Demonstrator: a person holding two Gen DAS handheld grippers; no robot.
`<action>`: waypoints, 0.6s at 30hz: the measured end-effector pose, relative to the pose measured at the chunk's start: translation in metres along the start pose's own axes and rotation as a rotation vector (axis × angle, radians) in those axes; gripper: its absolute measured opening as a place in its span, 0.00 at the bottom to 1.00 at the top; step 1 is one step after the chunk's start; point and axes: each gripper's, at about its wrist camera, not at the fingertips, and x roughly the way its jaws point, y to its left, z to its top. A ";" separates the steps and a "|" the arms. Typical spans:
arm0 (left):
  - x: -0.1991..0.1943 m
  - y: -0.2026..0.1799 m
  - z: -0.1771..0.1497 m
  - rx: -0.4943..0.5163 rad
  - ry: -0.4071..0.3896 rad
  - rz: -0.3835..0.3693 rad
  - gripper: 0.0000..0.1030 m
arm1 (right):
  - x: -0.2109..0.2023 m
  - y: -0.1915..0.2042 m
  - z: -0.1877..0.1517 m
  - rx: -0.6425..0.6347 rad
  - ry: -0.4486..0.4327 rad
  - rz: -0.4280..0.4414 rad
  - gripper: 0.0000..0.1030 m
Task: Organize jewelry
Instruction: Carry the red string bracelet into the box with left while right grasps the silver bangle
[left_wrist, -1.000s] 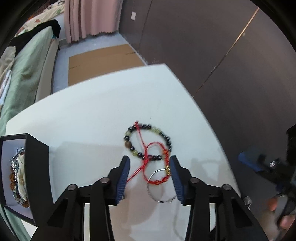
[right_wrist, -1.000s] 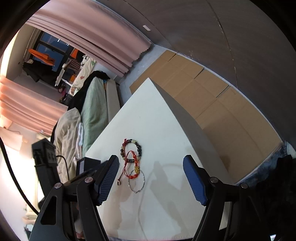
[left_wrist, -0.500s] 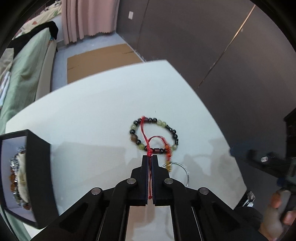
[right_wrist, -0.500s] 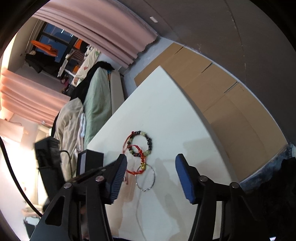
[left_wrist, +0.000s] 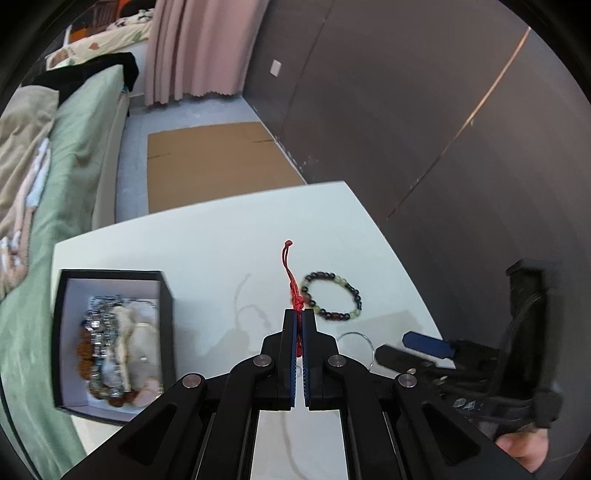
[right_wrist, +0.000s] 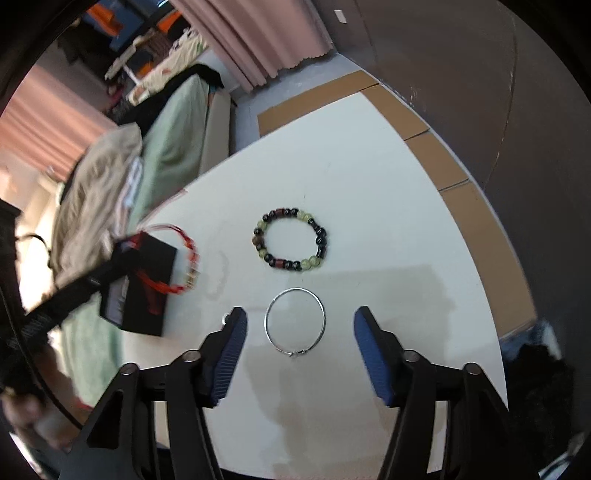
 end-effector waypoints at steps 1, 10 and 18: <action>-0.005 0.003 0.000 -0.007 -0.009 0.000 0.02 | 0.002 0.004 -0.001 -0.017 0.007 -0.016 0.61; -0.038 0.032 -0.006 -0.051 -0.059 0.001 0.02 | 0.026 0.032 -0.010 -0.173 0.057 -0.211 0.62; -0.065 0.056 -0.017 -0.093 -0.094 0.003 0.02 | 0.030 0.041 -0.017 -0.269 0.070 -0.297 0.49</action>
